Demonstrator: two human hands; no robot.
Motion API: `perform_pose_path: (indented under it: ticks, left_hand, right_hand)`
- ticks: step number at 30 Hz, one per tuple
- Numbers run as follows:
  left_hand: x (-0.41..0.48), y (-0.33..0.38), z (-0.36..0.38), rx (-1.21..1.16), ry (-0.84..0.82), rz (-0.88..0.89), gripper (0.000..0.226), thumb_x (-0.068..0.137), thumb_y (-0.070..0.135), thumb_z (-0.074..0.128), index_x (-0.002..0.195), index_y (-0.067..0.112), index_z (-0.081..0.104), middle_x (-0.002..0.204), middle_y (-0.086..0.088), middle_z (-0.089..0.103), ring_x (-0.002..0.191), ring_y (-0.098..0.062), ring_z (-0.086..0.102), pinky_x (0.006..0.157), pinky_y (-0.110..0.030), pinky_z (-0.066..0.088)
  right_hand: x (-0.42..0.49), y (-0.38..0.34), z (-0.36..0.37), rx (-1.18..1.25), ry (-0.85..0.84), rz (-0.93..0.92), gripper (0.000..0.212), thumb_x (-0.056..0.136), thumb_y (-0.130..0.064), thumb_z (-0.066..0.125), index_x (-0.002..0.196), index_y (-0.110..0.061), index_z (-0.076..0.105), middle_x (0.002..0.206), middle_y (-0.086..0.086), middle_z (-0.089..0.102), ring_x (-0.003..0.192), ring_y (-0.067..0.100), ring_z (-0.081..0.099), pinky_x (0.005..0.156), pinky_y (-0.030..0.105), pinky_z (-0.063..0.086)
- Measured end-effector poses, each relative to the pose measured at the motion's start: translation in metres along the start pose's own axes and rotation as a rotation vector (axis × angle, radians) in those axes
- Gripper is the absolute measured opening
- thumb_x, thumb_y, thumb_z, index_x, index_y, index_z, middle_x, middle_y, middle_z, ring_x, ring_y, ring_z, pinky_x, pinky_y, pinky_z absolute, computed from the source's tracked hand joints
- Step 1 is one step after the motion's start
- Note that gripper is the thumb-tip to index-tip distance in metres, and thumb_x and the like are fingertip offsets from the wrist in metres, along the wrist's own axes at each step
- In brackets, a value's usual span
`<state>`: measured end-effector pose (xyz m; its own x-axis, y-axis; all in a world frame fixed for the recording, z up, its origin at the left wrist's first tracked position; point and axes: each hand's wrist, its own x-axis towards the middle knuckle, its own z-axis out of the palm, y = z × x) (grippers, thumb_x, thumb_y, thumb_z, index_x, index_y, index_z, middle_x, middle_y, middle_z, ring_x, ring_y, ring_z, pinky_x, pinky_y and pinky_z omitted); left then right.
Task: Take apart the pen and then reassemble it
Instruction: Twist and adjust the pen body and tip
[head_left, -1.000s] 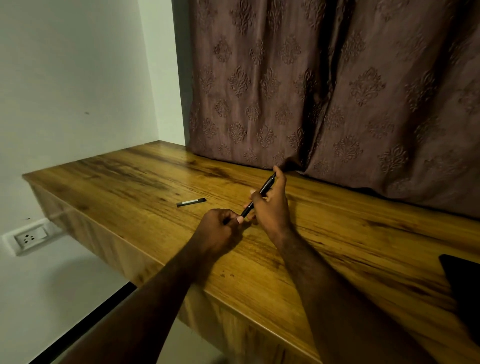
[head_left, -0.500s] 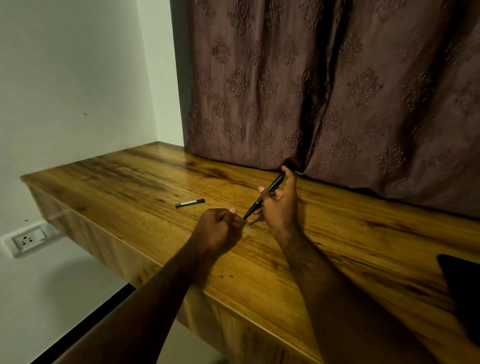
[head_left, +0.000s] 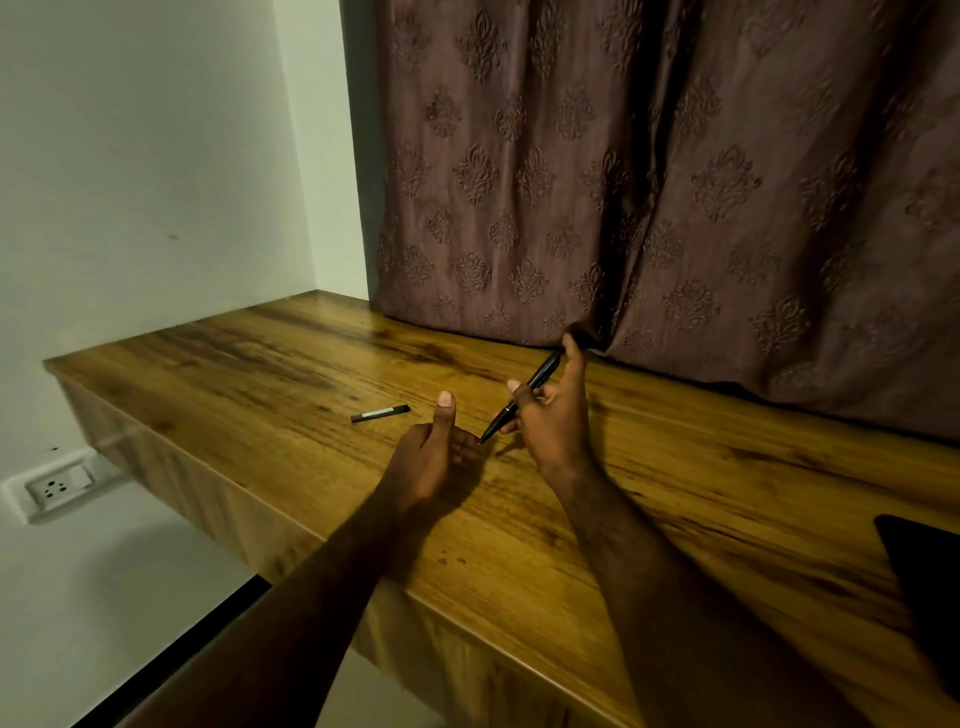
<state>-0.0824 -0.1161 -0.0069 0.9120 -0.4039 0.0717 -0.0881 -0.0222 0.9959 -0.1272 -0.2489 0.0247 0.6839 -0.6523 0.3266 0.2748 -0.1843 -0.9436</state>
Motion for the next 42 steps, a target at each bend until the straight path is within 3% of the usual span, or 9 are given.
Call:
perform_pose_path:
  ticks: [6,9,13,15,20,24,27,32,42]
  left_hand:
    - [-0.002,0.007,-0.001,0.074,0.023,0.051,0.085,0.096,0.062,0.019,0.089,-0.003,0.073,0.082,-0.019,0.073,0.054,-0.005,0.062,0.045,-0.011,0.044]
    - [-0.003,0.006,-0.003,0.057,0.012,0.025,0.091,0.086,0.072,0.020,0.087,-0.001,0.074,0.079,-0.017,0.073,0.061,-0.013,0.064,0.046,-0.013,0.046]
    - [-0.003,0.008,-0.003,0.077,0.005,0.036,0.093,0.079,0.076,0.018,0.085,0.003,0.075,0.082,-0.015,0.075,0.070,-0.018,0.064,0.060,-0.025,0.042]
    - [-0.003,0.007,-0.003,0.085,-0.008,0.051,0.093,0.078,0.076,0.018,0.083,0.004,0.076,0.084,-0.017,0.075,0.068,-0.016,0.063,0.062,-0.024,0.042]
    - [-0.004,0.008,-0.001,0.037,-0.034,0.060,0.085,0.093,0.064,0.019,0.080,0.001,0.075,0.080,-0.020,0.071,0.048,-0.003,0.059,0.040,-0.010,0.041]
    - [0.001,0.004,-0.004,0.028,-0.043,0.077,0.093,0.085,0.072,0.015,0.079,0.000,0.075,0.077,-0.017,0.073,0.059,-0.012,0.063,0.059,-0.023,0.047]
    - [0.006,-0.002,-0.006,0.031,-0.038,0.079,0.102,0.073,0.081,0.014,0.081,-0.001,0.075,0.079,-0.018,0.075,0.070,-0.022,0.067,0.072,-0.033,0.045]
    - [0.008,-0.003,-0.007,0.008,-0.040,0.081,0.099,0.072,0.081,0.014,0.076,0.002,0.074,0.080,-0.020,0.075,0.071,-0.024,0.068,0.081,-0.040,0.049]
    - [0.012,-0.005,-0.008,-0.026,-0.034,0.082,0.095,0.070,0.084,0.017,0.070,0.007,0.073,0.077,-0.021,0.074,0.071,-0.029,0.068,0.083,-0.044,0.050]
  right_hand:
    - [0.002,-0.004,0.001,-0.011,0.030,-0.048,0.069,0.089,-0.007,0.063,0.143,-0.031,0.027,0.091,0.018,0.064,0.063,0.026,0.066,0.043,0.029,0.053]
    - [0.000,-0.005,0.001,-0.018,0.025,-0.045,0.072,0.090,-0.007,0.062,0.146,-0.031,0.024,0.085,0.005,0.056,0.065,0.027,0.066,0.047,0.034,0.057]
    - [0.000,-0.005,0.001,-0.044,0.037,-0.082,0.066,0.090,-0.007,0.062,0.143,-0.030,0.028,0.089,0.015,0.064,0.062,0.022,0.065,0.044,0.026,0.053]
    - [0.000,-0.006,0.001,-0.039,0.035,-0.090,0.069,0.090,-0.007,0.062,0.145,-0.029,0.027,0.084,0.001,0.059,0.070,0.024,0.068,0.048,0.030,0.056]
    - [0.001,-0.005,0.001,-0.075,0.033,-0.139,0.069,0.090,-0.008,0.062,0.146,-0.030,0.027,0.083,-0.004,0.056,0.074,0.026,0.067,0.051,0.035,0.058]
    - [-0.001,-0.003,0.002,-0.111,0.000,-0.161,0.072,0.090,-0.012,0.063,0.144,-0.041,0.024,0.090,-0.012,0.054,0.083,0.028,0.068,0.067,0.047,0.061]
    - [-0.002,-0.004,0.003,-0.128,0.000,-0.196,0.070,0.090,-0.013,0.063,0.138,-0.047,0.028,0.091,0.001,0.061,0.082,0.027,0.068,0.068,0.053,0.059]
    - [-0.003,-0.007,0.007,-0.125,-0.016,-0.200,0.072,0.090,-0.012,0.063,0.140,-0.048,0.026,0.087,-0.008,0.055,0.085,0.025,0.068,0.069,0.052,0.059]
    - [-0.007,-0.008,0.009,-0.161,-0.024,-0.233,0.069,0.089,-0.012,0.064,0.137,-0.047,0.030,0.085,0.000,0.061,0.076,0.027,0.068,0.063,0.050,0.059]
